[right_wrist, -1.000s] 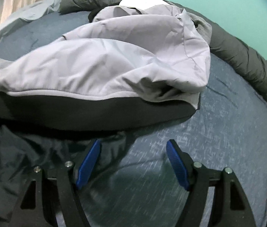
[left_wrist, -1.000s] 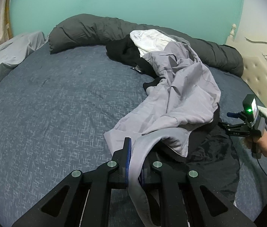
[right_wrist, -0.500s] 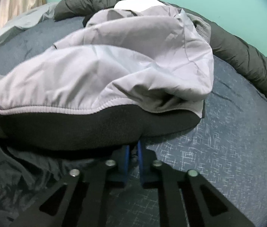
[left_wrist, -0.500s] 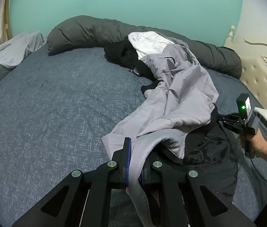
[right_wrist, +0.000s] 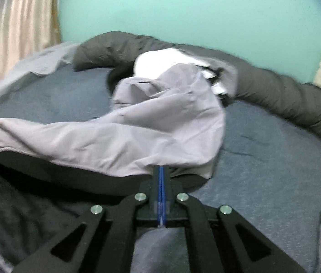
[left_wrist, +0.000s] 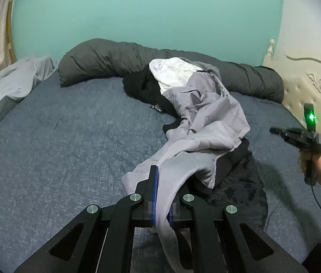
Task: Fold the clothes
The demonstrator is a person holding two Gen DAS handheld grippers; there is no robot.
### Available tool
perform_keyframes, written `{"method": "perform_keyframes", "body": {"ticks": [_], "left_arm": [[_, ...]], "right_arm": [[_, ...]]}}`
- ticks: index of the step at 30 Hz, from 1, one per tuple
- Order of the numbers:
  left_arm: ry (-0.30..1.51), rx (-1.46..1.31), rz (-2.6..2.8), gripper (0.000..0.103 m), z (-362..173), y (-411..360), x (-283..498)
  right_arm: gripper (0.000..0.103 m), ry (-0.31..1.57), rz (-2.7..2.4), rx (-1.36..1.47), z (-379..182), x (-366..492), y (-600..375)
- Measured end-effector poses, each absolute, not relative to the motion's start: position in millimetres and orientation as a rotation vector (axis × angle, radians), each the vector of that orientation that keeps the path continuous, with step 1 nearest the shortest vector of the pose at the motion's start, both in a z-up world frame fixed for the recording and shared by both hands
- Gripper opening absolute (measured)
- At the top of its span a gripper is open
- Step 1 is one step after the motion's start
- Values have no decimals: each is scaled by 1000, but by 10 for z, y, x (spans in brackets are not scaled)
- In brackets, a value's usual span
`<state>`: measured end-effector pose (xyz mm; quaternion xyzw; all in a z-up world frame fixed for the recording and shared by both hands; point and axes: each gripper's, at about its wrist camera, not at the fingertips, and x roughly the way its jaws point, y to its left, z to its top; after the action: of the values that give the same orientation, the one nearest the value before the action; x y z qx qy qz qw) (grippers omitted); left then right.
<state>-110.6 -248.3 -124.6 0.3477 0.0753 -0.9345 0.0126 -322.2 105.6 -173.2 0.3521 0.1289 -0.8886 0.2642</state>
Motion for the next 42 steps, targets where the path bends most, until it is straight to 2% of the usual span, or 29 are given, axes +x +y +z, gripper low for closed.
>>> {"method": "perform_keyframes", "body": {"ticks": [3,5,7,9,17,26,30,35,36,37,38,40,42], "left_arm": [[237,1077,-2907,7,-1207,-2478,-1055],[234,1077,-2905,7,-1201,-2473,-1024],[230,1081,-2904,7,-1210,-2477,-1009],[226,1084,-2903,7,-1229,-2481,-1020],[241,1086,-2910,7,-1343,-2548,-1091],[276,1069,-2924,7,-1399,-2598,-1162],[267,1067,-2928,7,-1408,-2586,-1163],[264,1075,-2926,7,-1443,-2588,-1169],[266,1076,-2925,7,-1451,-2588,-1174],[266,1077,-2925,7,-1453,-2585,-1181],[268,1077,-2924,7,-1456,-2586,-1185],[268,1079,-2922,7,-1461,-2585,-1192],[266,1077,-2923,7,-1451,-2588,-1186]], "right_arm": [[1,333,-2335,1031,-1814,-3173,1044],[10,354,-2331,1070,-1957,-3154,995],[43,356,-2324,1084,-2090,-3176,955],[47,358,-2296,1104,-2237,-3216,881],[47,522,-2255,1134,-2680,-3371,658],[47,821,-2267,1072,-2956,-3480,474],[47,814,-2333,1024,-2942,-3567,474],[47,687,-2394,1036,-2891,-3744,506],[44,675,-2381,1044,-2894,-3768,495],[32,665,-2368,1053,-2894,-3791,479],[27,661,-2357,1060,-2886,-3806,456],[5,661,-2370,1047,-2839,-3807,431],[3,613,-2398,1037,-2751,-3809,464]]}}
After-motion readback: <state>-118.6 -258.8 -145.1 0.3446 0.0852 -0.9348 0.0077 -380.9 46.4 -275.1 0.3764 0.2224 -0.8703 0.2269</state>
